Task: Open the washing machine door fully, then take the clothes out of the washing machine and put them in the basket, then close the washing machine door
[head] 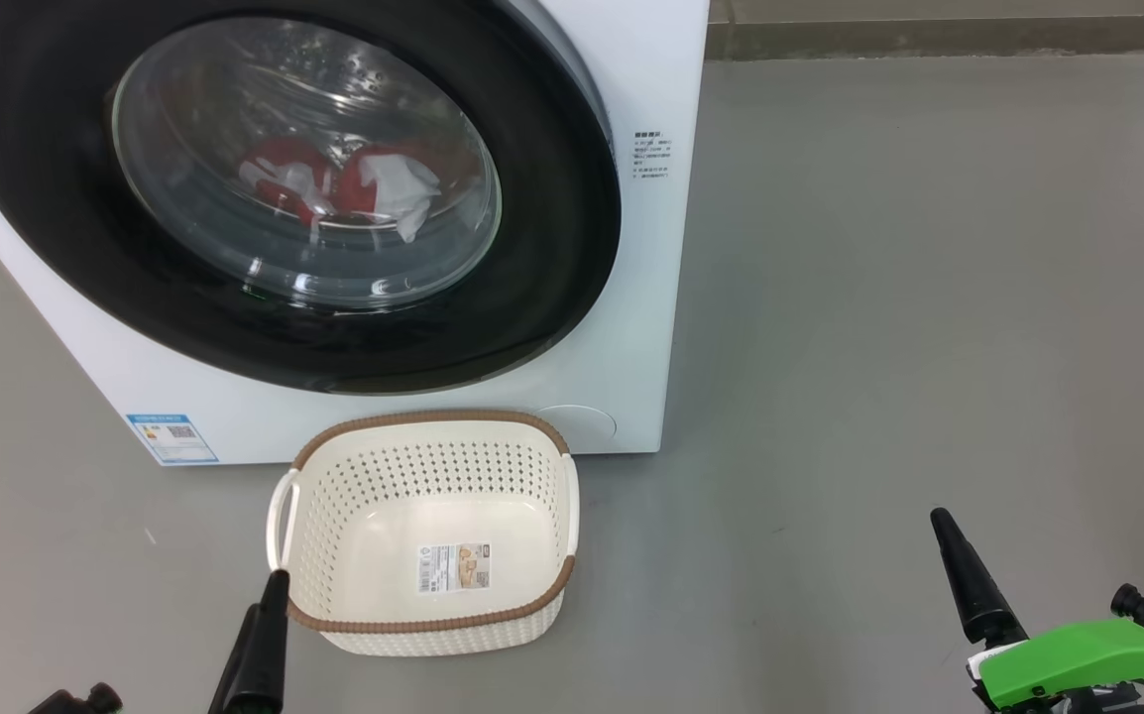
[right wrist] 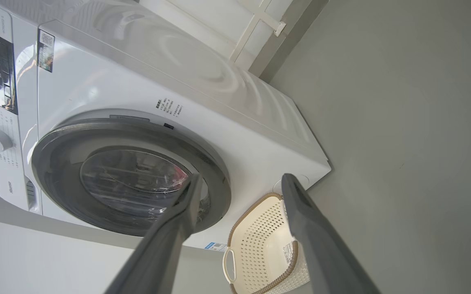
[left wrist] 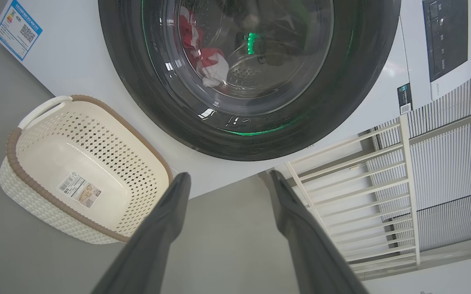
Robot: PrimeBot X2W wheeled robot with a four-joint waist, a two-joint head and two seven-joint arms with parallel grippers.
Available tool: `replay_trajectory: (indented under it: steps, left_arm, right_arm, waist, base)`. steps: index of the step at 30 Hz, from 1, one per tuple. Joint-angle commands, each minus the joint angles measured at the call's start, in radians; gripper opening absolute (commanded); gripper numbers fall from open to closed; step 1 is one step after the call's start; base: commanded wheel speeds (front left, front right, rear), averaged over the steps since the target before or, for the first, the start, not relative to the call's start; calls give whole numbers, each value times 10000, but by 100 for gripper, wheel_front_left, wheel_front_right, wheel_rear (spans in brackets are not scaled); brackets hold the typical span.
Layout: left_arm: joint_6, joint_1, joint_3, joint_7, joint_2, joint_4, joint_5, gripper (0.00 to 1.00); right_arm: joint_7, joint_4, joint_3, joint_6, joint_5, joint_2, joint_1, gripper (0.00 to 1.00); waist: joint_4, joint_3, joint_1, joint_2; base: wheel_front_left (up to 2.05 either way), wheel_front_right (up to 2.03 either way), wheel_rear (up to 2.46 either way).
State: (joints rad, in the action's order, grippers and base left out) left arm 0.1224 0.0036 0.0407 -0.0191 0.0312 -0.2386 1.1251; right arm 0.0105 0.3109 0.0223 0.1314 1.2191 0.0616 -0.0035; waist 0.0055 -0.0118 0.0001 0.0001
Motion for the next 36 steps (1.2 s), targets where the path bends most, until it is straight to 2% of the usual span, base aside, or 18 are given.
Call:
replay_trajectory:
  steps: [1,36]
  left_arm:
    - [23,-48,105,-128,111,375,-472,100]
    - [-204,331,-150,-1099,160,1013,-5119,100]
  right_arm:
    - [148,-304,-103,-3,-479,219,-179,100]
    - [1147,-373,-840,-5,-4572,593,-26,100]
  waist:
    - [1,3,-1,-1]
    - [7,36,-1,-1]
  base:
    - [0,0,0]
    - [0,0,0]
